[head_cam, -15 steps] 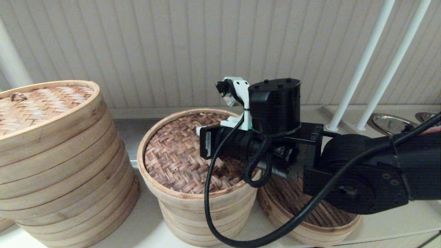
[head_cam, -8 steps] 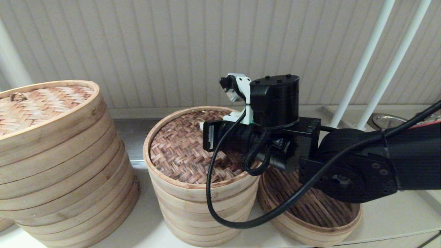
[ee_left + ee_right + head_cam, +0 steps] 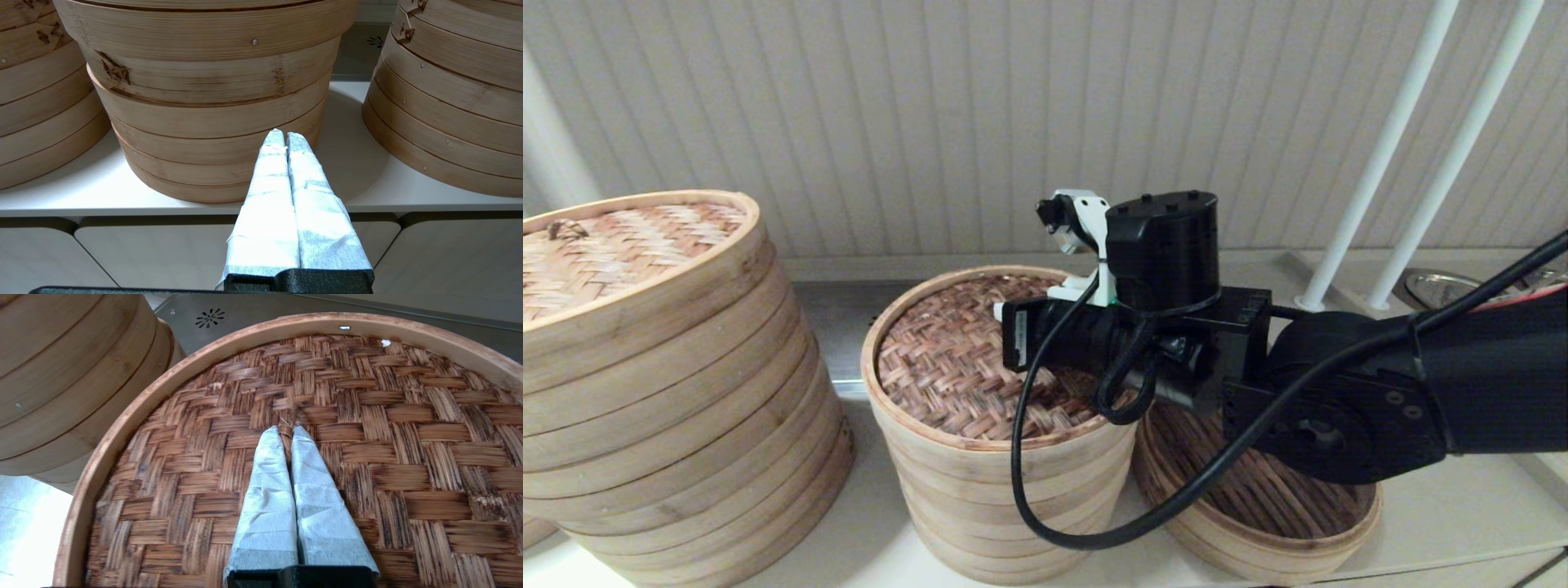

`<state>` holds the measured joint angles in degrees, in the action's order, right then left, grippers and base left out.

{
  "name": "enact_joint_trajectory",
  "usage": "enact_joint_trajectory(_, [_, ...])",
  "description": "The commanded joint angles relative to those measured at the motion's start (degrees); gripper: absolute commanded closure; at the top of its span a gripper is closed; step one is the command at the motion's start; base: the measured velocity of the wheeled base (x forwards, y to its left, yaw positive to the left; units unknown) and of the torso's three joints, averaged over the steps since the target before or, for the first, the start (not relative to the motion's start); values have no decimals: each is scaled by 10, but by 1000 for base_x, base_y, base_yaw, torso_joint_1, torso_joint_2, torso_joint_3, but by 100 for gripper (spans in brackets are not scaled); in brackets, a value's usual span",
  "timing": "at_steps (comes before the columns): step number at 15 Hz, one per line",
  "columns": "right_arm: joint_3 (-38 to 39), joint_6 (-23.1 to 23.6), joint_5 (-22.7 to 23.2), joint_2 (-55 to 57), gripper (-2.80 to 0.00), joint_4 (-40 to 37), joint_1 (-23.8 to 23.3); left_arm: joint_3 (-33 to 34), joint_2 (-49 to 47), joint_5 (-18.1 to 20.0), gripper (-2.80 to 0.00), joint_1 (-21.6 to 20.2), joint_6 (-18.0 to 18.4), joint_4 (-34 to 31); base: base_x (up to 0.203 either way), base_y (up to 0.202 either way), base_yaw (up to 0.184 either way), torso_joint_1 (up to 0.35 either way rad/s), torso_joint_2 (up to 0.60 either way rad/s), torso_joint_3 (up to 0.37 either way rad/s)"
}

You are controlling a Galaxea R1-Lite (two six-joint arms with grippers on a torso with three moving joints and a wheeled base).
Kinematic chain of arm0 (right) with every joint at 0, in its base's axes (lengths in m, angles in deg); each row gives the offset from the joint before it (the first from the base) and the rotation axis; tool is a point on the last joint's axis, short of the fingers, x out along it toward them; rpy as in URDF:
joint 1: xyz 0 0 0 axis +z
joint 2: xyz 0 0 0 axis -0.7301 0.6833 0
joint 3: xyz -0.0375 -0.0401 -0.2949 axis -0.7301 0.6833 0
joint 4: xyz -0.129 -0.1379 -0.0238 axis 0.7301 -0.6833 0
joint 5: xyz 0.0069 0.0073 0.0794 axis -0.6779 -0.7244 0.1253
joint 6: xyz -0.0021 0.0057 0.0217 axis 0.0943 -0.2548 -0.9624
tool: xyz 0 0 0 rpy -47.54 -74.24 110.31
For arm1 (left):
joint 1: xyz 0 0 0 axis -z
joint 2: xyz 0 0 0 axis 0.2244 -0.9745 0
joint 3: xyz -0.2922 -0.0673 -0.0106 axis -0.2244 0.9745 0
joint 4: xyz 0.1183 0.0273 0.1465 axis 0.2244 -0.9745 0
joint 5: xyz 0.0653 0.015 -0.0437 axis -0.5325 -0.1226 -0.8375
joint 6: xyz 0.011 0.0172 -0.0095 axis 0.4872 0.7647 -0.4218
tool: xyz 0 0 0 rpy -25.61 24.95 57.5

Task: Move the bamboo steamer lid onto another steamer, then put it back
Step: Put the steamer

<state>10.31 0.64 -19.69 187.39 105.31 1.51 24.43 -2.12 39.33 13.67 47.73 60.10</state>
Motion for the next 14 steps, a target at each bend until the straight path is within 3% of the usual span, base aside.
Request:
enact_joint_trajectory(1, [-4, -1, 1, 4, 0, 0, -8, 0, 0, 0, 0, 0, 0, 0, 0, 0, 0, 0, 0, 0])
enact_joint_trajectory(11, [-20, 3, -3, 14, 0, -20, -10, 0, 0, 0, 0, 0, 0, 0, 0, 0, 0, 0, 0, 0])
enact_joint_trajectory(12, [-18, 3, -4, 14, -280, -20, -10, 0, 0, 0, 0, 0, -1, 0, 0, 0, 0, 0, 0, 0])
enact_joint_trajectory(14, [-20, 3, -1, 13, -280, -18, -11, 0, 0, 0, 0, 0, 0, 0, 0, 0, 0, 0, 0, 0])
